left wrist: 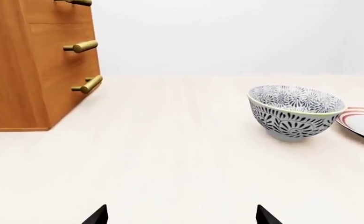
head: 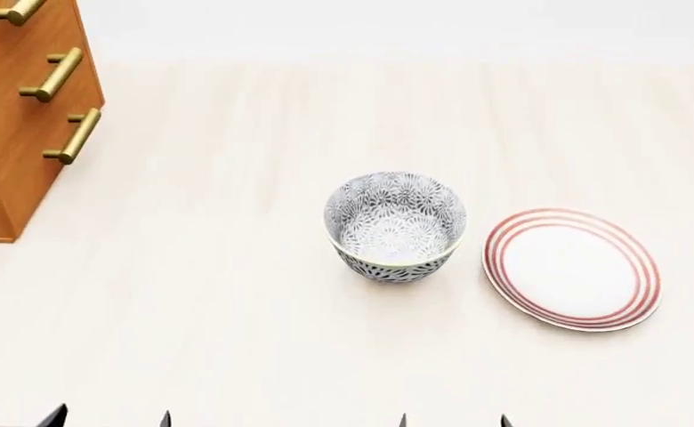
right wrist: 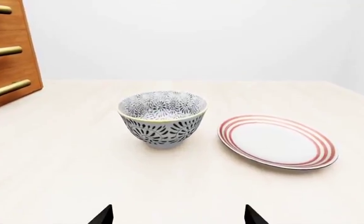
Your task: Put the bowl on top of the cabinet.
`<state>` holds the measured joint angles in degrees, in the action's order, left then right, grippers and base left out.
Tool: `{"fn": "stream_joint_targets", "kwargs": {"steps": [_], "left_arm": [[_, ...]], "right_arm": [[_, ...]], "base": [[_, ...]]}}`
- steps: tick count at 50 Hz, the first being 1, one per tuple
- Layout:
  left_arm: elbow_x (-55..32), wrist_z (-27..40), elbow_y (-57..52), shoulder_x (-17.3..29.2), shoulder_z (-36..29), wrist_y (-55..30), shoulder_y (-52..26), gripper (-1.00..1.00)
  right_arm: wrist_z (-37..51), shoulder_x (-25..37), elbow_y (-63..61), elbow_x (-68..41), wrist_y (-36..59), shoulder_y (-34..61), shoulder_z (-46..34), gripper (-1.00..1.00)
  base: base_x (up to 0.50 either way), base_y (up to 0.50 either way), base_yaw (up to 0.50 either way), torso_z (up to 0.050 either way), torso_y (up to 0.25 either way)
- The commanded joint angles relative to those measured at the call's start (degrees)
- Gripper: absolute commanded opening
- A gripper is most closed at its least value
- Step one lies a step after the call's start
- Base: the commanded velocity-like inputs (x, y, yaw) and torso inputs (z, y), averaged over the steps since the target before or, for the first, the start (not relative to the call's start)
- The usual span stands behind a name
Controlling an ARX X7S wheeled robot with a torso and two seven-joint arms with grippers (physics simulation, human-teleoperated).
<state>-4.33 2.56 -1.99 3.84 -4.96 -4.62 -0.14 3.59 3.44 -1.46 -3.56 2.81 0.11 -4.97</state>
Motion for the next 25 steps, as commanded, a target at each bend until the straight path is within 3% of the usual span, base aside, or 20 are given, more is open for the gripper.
{"fn": "stream_joint_targets", "kwargs": {"steps": [1,12,25], "left_arm": [[1.05,-1.35,0.15,-0.74,0.78,0.33,0.33,1.00],[0.44,-0.15,-0.14,0.18,-0.45,0.41,0.52,1.00],[-0.40,0.82,0.13,1.00,-1.53,0.66,0.41,1.00]], "right_arm": [[-0.60,-0.73,-0.86,0.66,0.71,-0.52,0.60,1.00],[1.66,-0.18,-0.81,-1.19,0.01,-0.36,0.49,1.00],[2.74,0.82,-1.17,-2.78,-0.18,-0.49,-0.45,1.00]], "base": [[0.00,0.00,0.00,0.000,0.000],[0.00,0.00,0.00,0.000,0.000],[0.00,0.50,0.00,0.000,0.000]]}}
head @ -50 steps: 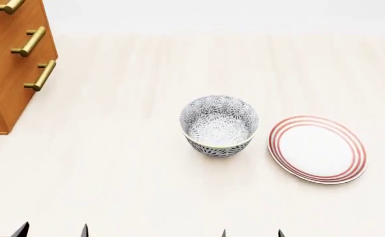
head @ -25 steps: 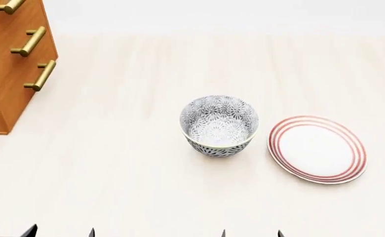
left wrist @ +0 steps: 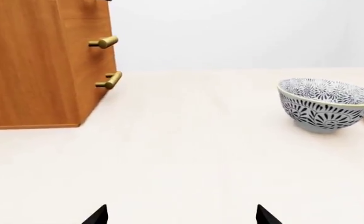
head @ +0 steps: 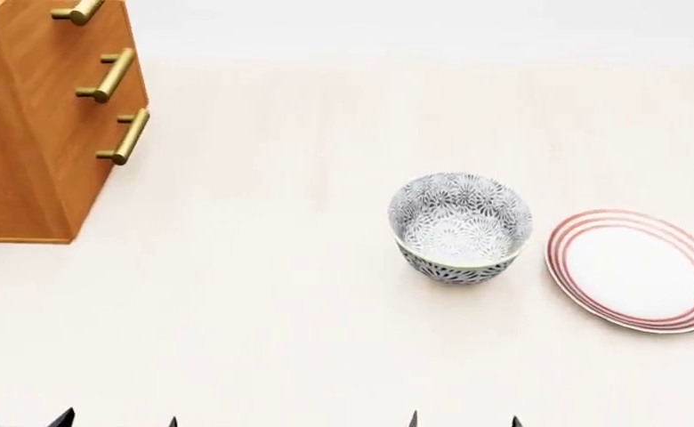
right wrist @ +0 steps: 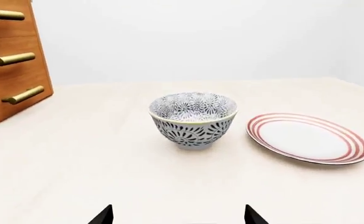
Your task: Put the bowl on top of the cabinet.
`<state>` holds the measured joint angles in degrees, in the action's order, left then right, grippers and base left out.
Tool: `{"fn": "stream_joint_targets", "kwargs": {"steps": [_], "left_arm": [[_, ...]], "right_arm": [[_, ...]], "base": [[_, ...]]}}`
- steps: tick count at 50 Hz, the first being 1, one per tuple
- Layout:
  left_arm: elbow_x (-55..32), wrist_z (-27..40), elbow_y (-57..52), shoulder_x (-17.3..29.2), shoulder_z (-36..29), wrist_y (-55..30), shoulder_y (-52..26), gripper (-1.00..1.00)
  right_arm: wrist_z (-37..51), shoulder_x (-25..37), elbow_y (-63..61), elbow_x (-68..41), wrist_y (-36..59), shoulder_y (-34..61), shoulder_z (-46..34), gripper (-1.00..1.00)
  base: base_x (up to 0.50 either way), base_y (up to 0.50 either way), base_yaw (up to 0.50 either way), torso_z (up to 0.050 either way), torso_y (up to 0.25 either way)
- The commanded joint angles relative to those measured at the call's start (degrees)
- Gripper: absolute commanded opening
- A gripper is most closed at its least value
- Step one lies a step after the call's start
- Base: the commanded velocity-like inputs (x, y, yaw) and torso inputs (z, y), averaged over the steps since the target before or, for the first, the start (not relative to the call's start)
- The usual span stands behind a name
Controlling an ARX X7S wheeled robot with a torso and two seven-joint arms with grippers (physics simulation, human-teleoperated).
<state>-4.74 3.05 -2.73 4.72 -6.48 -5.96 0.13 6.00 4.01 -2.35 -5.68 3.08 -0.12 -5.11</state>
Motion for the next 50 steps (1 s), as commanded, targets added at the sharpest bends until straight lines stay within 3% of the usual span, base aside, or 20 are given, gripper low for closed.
{"fn": "stream_joint_targets", "kwargs": {"steps": [1,27,45,50], "left_arm": [[-0.07,0.42,0.87,0.20,-0.04,2.00,0.12,1.00],[-2.21,1.73,1.90,1.64,-1.87,2.24,-0.51,1.00],[-3.26,2.62,1.70,2.50,-2.75,2.20,-0.55,1.00],[-3.42,2.92,1.82,2.68,-3.00,2.16,-0.62,1.00]], "right_arm": [[0.41,0.32,-0.35,-0.76,-0.43,-0.30,-0.36,1.00],[2.10,1.89,0.57,-1.59,-1.39,-0.09,-3.07,1.00],[1.33,3.10,-0.59,-5.17,-0.24,-0.18,-3.70,1.00],[0.89,3.43,-0.61,-6.17,-0.59,-0.25,-3.74,1.00]], "base": [[0.00,0.50,0.00,0.000,0.000],[0.00,0.50,0.00,0.000,0.000],[0.00,0.02,0.00,0.000,0.000],[0.41,0.00,0.00,0.000,0.000]]}}
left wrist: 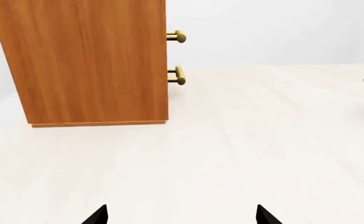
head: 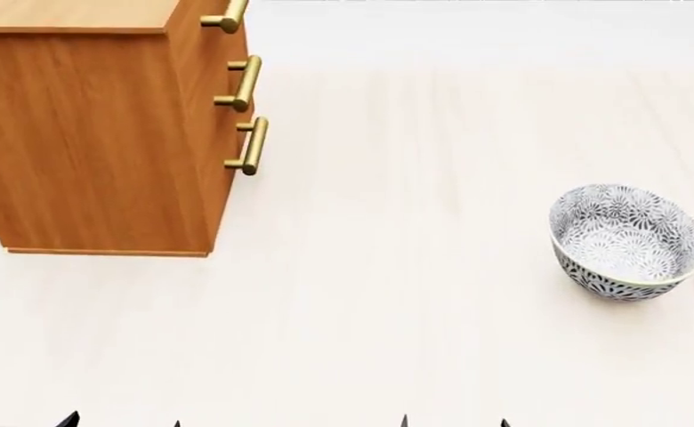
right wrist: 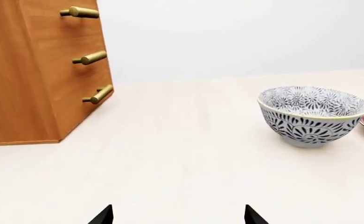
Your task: Put the bowl on top of the cabinet.
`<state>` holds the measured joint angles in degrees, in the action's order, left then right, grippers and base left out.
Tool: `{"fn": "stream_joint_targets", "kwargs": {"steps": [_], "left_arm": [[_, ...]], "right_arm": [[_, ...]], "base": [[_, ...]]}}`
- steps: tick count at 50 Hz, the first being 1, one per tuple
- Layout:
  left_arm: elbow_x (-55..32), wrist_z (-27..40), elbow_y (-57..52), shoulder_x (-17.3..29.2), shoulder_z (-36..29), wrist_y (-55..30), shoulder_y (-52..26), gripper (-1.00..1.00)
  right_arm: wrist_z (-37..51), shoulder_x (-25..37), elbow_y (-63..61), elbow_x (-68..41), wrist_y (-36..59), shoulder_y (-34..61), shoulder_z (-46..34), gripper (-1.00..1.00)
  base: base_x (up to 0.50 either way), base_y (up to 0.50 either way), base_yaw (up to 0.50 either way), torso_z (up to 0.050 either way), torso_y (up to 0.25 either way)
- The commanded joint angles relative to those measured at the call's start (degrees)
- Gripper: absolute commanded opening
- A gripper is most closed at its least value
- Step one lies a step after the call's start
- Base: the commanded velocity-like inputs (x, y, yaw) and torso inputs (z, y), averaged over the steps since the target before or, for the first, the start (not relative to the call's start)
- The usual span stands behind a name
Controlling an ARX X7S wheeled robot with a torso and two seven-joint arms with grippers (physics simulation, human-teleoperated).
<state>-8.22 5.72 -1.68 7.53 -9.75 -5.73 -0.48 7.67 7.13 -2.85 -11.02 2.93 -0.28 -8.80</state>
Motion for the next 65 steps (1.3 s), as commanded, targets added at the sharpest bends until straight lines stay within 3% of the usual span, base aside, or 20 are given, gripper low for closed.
{"fn": "stream_joint_targets", "kwargs": {"steps": [1,51,65], "left_arm": [[0.01,0.30,0.77,-0.08,0.23,1.94,-0.01,1.00],[-1.71,2.05,0.99,1.51,-1.74,2.34,-0.26,1.00],[-2.05,2.60,0.50,1.98,-2.24,2.44,-0.06,1.00]], "right_arm": [[-0.73,0.36,-0.11,-0.87,-0.45,-0.08,-0.10,1.00],[0.91,2.22,-1.07,-3.11,-1.16,-0.39,-2.00,1.00],[1.81,2.49,-2.04,-4.19,-0.69,-0.74,-2.08,1.00]], "base": [[0.42,0.00,0.00,0.000,0.000],[0.37,0.00,0.00,0.000,0.000],[0.00,0.00,0.00,0.000,0.000]]}}
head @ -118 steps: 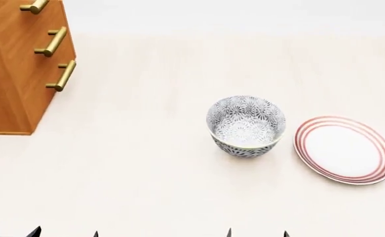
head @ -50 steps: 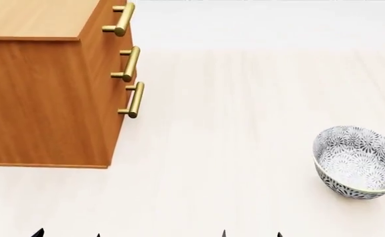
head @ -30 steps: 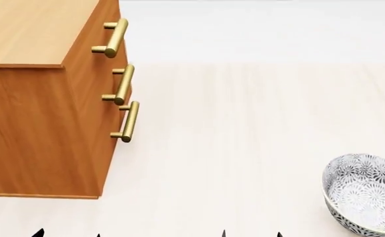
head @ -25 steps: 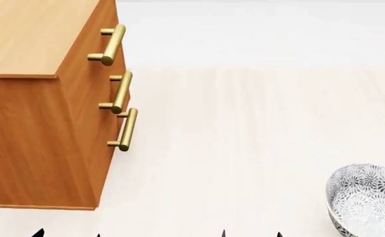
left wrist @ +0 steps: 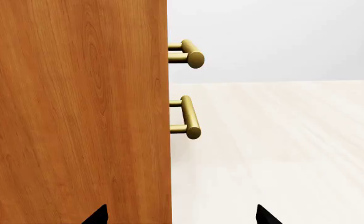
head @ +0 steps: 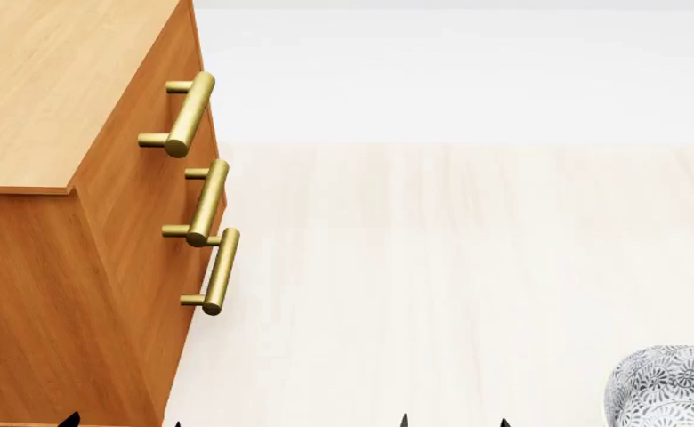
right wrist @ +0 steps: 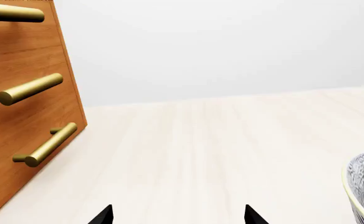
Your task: Put the bowl on top of the cabinet.
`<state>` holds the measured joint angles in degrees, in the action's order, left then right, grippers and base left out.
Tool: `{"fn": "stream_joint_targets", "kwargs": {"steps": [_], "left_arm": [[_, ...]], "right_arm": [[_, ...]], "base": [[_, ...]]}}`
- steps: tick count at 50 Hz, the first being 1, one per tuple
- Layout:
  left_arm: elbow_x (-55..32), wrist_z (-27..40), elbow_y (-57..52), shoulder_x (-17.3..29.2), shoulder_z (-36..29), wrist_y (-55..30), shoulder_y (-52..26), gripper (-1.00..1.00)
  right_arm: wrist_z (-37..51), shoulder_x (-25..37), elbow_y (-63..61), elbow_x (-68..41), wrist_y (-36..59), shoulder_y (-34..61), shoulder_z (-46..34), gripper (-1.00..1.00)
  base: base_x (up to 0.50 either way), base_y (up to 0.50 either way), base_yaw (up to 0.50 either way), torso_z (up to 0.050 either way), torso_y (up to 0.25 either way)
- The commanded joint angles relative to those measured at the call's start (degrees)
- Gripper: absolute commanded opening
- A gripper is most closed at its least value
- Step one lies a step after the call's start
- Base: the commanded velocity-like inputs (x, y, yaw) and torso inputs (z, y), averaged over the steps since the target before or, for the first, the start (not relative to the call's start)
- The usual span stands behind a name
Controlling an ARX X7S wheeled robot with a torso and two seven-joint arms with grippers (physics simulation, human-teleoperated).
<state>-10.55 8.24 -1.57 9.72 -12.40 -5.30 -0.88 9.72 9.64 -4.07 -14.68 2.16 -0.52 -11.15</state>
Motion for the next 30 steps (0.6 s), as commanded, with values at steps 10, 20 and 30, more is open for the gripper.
{"fn": "stream_joint_targets", "kwargs": {"steps": [10,20,30], "left_arm": [[0.10,0.40,0.61,-0.02,-0.04,2.15,0.23,1.00],[-0.15,1.26,-4.15,0.86,-0.51,1.57,2.38,1.00],[0.83,2.87,-14.60,2.63,-2.78,-2.48,6.31,1.00]], "right_arm": [[1.52,0.07,-1.83,0.39,-0.35,-1.16,0.07,1.00],[2.78,0.61,-5.47,-0.04,-0.80,-3.22,0.31,1.00],[8.14,1.98,-18.99,3.16,1.07,-10.90,0.39,1.00]], "base": [[0.00,0.00,0.00,0.000,0.000],[0.00,0.00,0.00,0.000,0.000],[0.00,0.00,0.00,0.000,0.000]]}}
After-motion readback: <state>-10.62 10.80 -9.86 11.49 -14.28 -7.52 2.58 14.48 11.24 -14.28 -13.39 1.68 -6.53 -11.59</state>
